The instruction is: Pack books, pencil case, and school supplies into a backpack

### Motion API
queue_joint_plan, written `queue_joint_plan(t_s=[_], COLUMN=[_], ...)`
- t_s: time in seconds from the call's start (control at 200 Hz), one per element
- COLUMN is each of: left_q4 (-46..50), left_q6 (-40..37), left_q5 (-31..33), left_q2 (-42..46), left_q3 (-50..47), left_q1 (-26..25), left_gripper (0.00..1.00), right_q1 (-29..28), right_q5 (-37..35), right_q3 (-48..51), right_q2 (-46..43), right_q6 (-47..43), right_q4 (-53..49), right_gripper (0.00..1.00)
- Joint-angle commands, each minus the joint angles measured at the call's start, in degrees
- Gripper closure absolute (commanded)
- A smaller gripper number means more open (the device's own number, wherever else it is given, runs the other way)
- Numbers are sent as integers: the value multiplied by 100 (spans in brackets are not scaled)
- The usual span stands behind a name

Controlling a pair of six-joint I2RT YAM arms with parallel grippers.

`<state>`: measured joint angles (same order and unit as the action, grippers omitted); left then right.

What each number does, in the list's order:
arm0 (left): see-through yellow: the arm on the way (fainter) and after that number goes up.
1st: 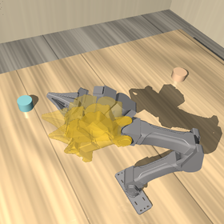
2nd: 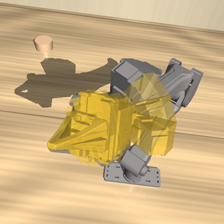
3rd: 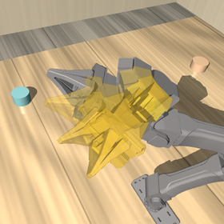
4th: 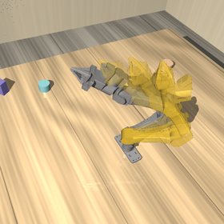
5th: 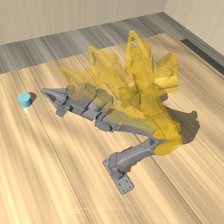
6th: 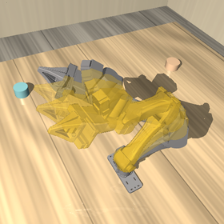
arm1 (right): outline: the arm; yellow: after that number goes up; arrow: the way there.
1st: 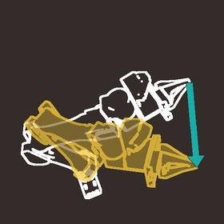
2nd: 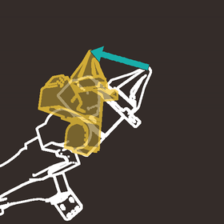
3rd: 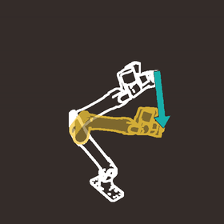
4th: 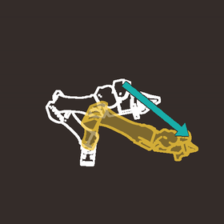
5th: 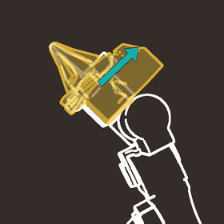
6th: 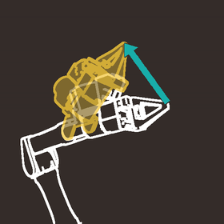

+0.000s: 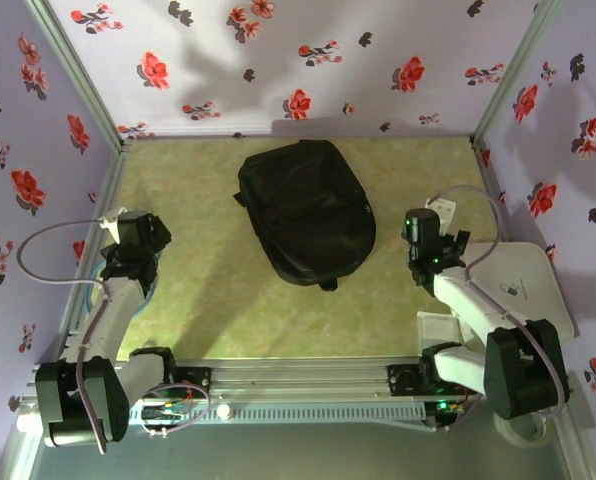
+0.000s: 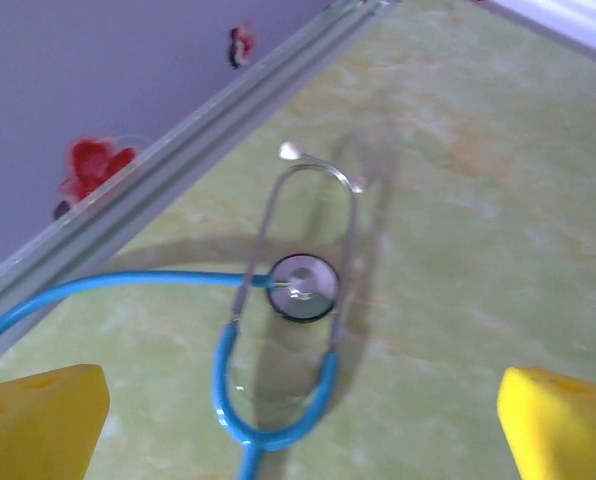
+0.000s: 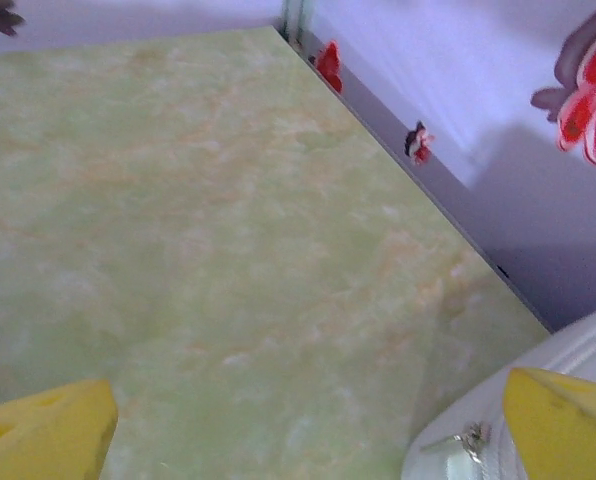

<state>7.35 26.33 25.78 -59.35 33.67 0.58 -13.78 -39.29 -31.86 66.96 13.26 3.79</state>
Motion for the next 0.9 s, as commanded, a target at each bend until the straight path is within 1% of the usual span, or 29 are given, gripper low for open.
queue_joint_plan(t_s=[0.0, 0.16, 0.24, 0.315, 0.38, 0.505, 0.56, 0.675, 0.69, 0.895], left_q4=[-922, -1996, -2962, -3835, -4362, -4820, -5193, -5893, -5916, -6161], left_q6=[-360, -942, -1269, -1589, -1809, -2098, -2129, -2239, -2256, -2360], left_q5=[471, 416, 90, -304, -652, -1219, -1422, -1818, -1870, -2065], left_q2=[86, -107, -270, -454, -673, -1037, -1231, -1638, -1686, -2267], left_q3=[-473, -989, -1325, -1595, -1626, -1627, -1828, -1856, -1842, -1688], left_q1=[31, 30, 30, 31, 34, 34, 34, 43, 39, 56], left_gripper=[0, 0, 0, 0, 1, 1, 0, 1, 1, 0], right_q1=[226, 408, 440, 455, 471, 522, 575, 806, 833, 936], right_q5=[-269, -106, 296, 782, 1089, 1482, 1617, 1977, 2150, 2439], right_q3=[259, 433, 530, 729, 839, 837, 877, 1003, 1033, 1099], right_q2=[-39, 364, 575, 795, 964, 1196, 1276, 1480, 1535, 1944], right_q6=[-108, -312, -526, -813, -1038, -1255, -1298, -1109, -1106, -1075], right_q4=[854, 1202, 1562, 2310, 2845, 3314, 3568, 4173, 4253, 4731], right_gripper=[1, 1, 1, 1, 1, 1, 1, 1, 1, 1])
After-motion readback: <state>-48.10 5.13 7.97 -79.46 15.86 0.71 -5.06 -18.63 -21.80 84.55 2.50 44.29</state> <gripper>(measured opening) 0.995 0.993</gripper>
